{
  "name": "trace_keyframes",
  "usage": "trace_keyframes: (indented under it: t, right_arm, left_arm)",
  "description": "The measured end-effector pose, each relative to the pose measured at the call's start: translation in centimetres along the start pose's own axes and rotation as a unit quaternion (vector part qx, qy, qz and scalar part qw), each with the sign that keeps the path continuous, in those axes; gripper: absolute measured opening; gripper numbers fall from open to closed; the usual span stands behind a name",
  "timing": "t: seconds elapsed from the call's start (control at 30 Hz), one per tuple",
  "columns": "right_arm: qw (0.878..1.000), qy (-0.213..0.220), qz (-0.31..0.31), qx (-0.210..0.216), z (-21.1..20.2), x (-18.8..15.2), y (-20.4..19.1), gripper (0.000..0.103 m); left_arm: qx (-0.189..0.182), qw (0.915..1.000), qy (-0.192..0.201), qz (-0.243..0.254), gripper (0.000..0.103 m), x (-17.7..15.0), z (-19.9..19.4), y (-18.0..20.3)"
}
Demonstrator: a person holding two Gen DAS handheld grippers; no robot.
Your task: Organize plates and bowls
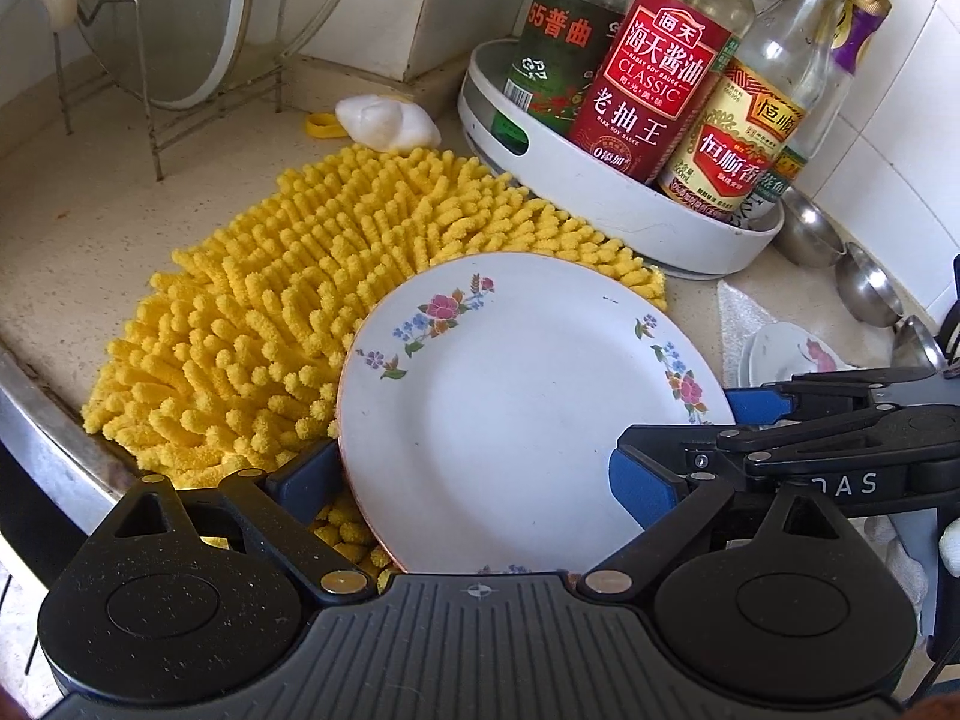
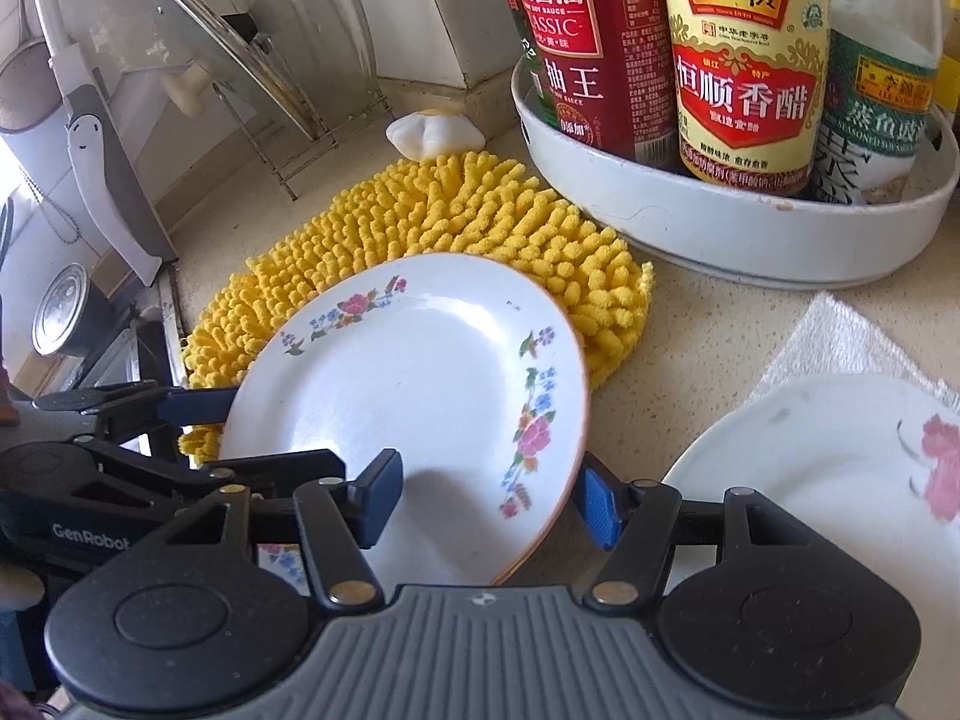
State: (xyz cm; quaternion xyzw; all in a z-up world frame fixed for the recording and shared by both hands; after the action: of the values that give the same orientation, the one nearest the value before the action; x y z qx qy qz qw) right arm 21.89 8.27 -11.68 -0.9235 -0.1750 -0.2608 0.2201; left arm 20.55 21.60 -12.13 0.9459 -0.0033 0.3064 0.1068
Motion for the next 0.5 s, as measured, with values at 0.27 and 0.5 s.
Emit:
trace_keyframes:
  t: [0.27,0.5]
  right_arm:
    - [1.0,0.022,0.007,0.002,-0.46,-0.12,0.0,0.059]
    - [0.999,0.04,0.006,0.016,-1.07,-0.29,-0.5,0.059]
  left_arm:
    - [-0.013,0.9997,0.011,0.017,0.095,-0.04,0.08,0.08]
    - [-0.018,0.9997,0.016,0.011,0.095,0.46,0.1,-0.16]
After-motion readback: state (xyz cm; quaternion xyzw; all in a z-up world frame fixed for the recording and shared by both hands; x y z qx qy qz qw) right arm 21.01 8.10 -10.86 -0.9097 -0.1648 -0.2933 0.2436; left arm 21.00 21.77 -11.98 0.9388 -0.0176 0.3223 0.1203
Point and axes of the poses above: each gripper's, at about its wrist camera, not at the fingertips, and z roughly the way its jaws point, y to its right, x to its top, the point moved 6 cm from there along z, roughly the way its jaws point, and after that the axes turned 5 degrees about z, right-handed, at the moved point
